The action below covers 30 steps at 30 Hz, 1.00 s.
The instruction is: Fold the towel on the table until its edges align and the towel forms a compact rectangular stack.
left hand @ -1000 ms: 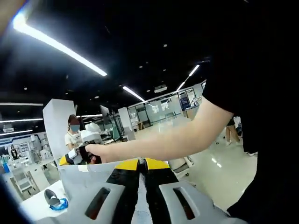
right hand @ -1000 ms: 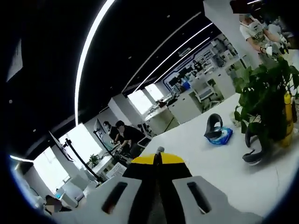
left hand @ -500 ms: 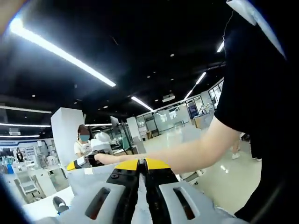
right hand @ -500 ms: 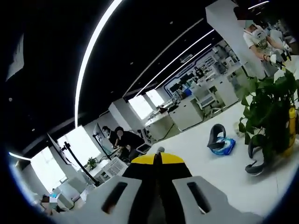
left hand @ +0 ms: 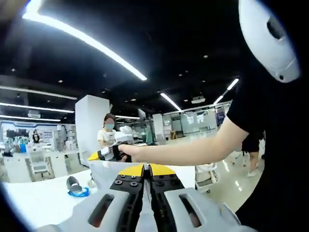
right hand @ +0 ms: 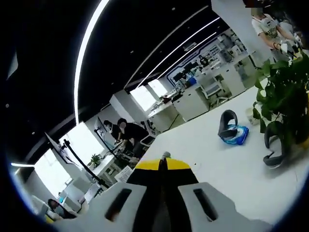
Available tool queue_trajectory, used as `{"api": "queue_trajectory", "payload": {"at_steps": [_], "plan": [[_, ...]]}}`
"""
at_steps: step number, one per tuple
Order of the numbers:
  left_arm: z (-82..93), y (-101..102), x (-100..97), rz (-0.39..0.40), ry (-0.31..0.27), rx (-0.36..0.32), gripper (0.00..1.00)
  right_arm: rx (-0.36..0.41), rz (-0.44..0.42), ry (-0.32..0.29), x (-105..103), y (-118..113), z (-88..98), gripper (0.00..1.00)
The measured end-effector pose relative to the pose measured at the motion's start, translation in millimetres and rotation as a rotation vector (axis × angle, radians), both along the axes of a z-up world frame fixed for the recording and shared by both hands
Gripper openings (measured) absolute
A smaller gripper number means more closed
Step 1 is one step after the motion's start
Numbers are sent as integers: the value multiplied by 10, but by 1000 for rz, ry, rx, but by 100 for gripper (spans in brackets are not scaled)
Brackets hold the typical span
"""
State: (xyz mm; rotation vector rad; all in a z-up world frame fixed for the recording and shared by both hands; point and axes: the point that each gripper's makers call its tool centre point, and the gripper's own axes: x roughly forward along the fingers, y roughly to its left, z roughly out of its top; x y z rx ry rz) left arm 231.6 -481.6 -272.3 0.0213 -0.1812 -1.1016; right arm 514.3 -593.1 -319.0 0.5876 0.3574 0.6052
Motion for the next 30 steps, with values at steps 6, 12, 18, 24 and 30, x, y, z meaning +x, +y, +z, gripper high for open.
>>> {"api": "queue_trajectory", "payload": {"at_steps": [6, 12, 18, 24, 30], "plan": [[-281, 498, 104, 125, 98, 6, 4, -28, 66, 38, 58, 407, -184, 0], [-690, 867, 124, 228, 170, 60, 4, -53, 128, 88, 46, 751, -442, 0], [-954, 1109, 87, 294, 201, 115, 4, -84, 193, 134, 21, 1073, -703, 0], [-1277, 1458, 72, 393, 232, 197, 4, -53, 250, 179, 22, 1354, -813, 0], [-1486, 1690, 50, 442, 269, 236, 4, -79, 293, 187, -16, 1613, -913, 0]]}}
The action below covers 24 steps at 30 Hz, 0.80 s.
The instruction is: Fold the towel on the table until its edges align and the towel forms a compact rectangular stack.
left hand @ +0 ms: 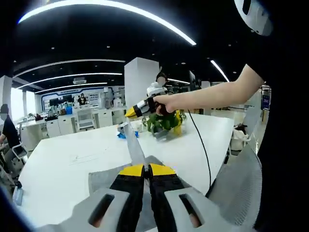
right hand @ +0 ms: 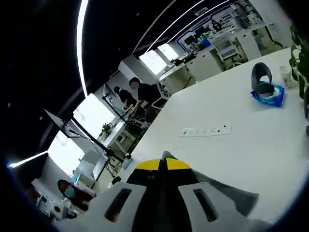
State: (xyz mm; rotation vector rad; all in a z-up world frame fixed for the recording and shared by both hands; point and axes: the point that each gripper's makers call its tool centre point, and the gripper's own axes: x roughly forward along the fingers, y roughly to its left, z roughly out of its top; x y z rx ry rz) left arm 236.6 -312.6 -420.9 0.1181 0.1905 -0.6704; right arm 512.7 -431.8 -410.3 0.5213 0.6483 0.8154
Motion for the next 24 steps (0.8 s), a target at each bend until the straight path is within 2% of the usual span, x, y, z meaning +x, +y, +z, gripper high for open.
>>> {"api": "queue_trajectory", "payload": {"at_steps": [2, 9, 13, 15, 16, 18, 21, 24], "plan": [[-59, 58, 4, 14, 13, 8, 4, -4, 9, 1, -4, 72, -26, 0], [-425, 287, 25, 78, 100, 76, 4, -49, 38, 30, 24, 280, -244, 0], [-639, 444, 55, 104, 153, 59, 4, -55, 38, 59, 55, 401, -403, 0], [-775, 506, 43, 102, 214, 64, 4, -75, 45, 68, 53, 463, -511, 0], [-910, 575, 54, 95, 238, 103, 4, -87, 58, 74, 46, 508, -586, 0], [-1072, 659, 75, 96, 271, 157, 4, -120, 67, 83, 33, 551, -719, 0], [-1177, 712, 115, 95, 280, 182, 4, -117, 63, 111, 41, 642, -906, 0], [-1282, 785, 121, 103, 307, 176, 4, -69, 25, 168, 72, 694, -995, 0]]}}
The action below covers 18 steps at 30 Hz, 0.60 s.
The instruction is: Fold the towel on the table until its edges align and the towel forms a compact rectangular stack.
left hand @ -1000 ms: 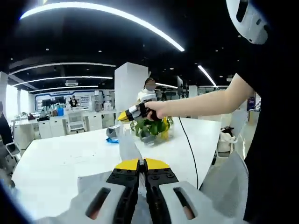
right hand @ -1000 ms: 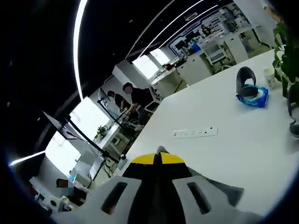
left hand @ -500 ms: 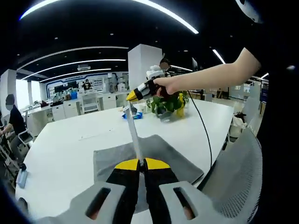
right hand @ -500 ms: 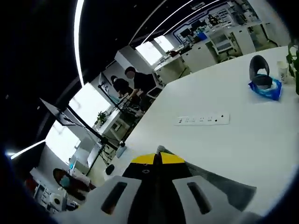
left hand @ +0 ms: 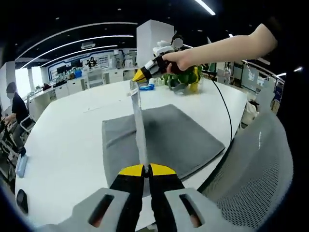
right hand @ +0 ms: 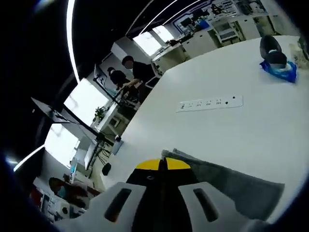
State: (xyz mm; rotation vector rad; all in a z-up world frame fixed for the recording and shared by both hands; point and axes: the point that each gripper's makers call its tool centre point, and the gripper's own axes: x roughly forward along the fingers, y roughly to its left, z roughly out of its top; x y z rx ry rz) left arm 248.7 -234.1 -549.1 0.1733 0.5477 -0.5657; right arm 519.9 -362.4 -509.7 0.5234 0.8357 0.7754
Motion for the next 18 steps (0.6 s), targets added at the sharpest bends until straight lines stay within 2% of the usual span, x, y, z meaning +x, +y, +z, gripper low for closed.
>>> {"api": "queue_trajectory", "payload": {"at_steps": [2, 5, 9, 13, 18], "plan": [[-69, 72, 5, 22, 19, -16, 4, 25, -19, 42, 21, 34, -80, 0], [-147, 179, 42, 67, 53, -74, 4, 28, -30, 62, 53, 82, -185, 0], [-231, 294, 110, 88, 64, -65, 4, 121, -89, 152, 93, 210, -255, 0], [-335, 369, 137, 100, 84, -61, 4, 123, -99, 166, 155, 327, -400, 0], [-473, 444, 121, 115, 104, -70, 4, 135, -117, 220, 210, 483, -593, 0]]}}
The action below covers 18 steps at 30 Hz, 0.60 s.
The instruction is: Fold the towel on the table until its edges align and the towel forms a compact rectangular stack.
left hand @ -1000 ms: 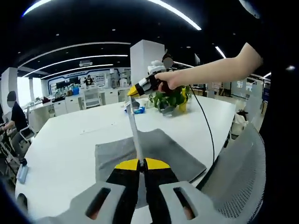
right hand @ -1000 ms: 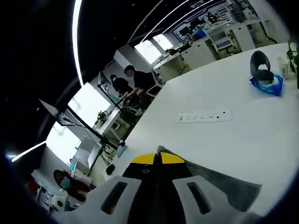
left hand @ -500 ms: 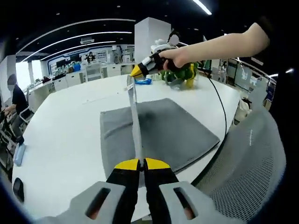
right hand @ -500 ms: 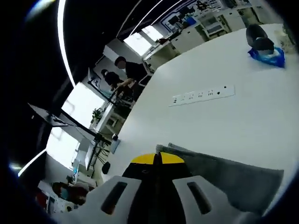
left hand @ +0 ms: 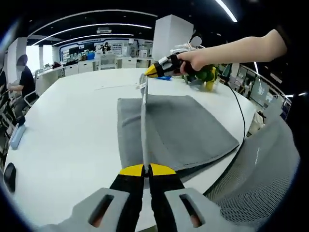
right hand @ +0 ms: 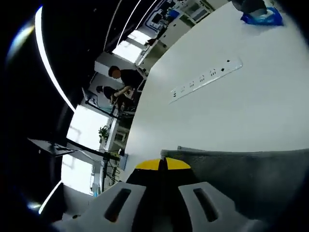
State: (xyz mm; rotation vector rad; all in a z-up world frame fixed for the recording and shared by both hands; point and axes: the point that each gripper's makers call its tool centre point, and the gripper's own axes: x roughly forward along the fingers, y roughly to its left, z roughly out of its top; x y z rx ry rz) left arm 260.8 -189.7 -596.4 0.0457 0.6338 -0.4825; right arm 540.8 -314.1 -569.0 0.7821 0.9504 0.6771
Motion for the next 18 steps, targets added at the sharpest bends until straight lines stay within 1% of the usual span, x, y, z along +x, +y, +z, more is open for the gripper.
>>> {"api": "queue_trajectory", "payload": {"at_steps": [1, 3, 5, 6, 8, 9, 10, 12, 13, 14, 16, 18], "plan": [[-26, 1, 2, 4, 3, -8, 4, 2, -4, 7, 9, 23, -27, 0], [-92, 14, 2, 6, 14, -3, 4, 12, -16, 28, 26, 82, -100, 0], [-148, 24, 4, 10, 24, 0, 4, 45, -43, 58, 44, 134, -132, 0], [-184, 38, 14, 15, 26, 0, 4, 70, -71, 84, 61, 164, -158, 0], [-234, 69, 26, 34, 33, -2, 4, 94, -94, 111, 81, 212, -225, 0], [-254, 75, 24, 37, 35, -2, 4, 107, -95, 114, 85, 241, -243, 0], [-270, 70, 25, 37, 36, 0, 4, 117, -88, 131, 64, 277, -282, 0], [-325, 82, 15, 22, 24, 38, 4, 121, -75, 129, 47, 306, -330, 0], [-358, 86, 6, 22, 33, 45, 4, 135, -66, 133, 20, 327, -325, 0], [-373, 90, 1, 21, 35, 51, 5, 170, -58, 157, -17, 354, -312, 1], [-338, 110, 5, 3, -2, 88, 7, 169, -64, 151, -24, 325, -333, 4], [-295, 133, -7, 16, -5, 94, 12, 167, -68, 145, -65, 263, -331, 10]]}}
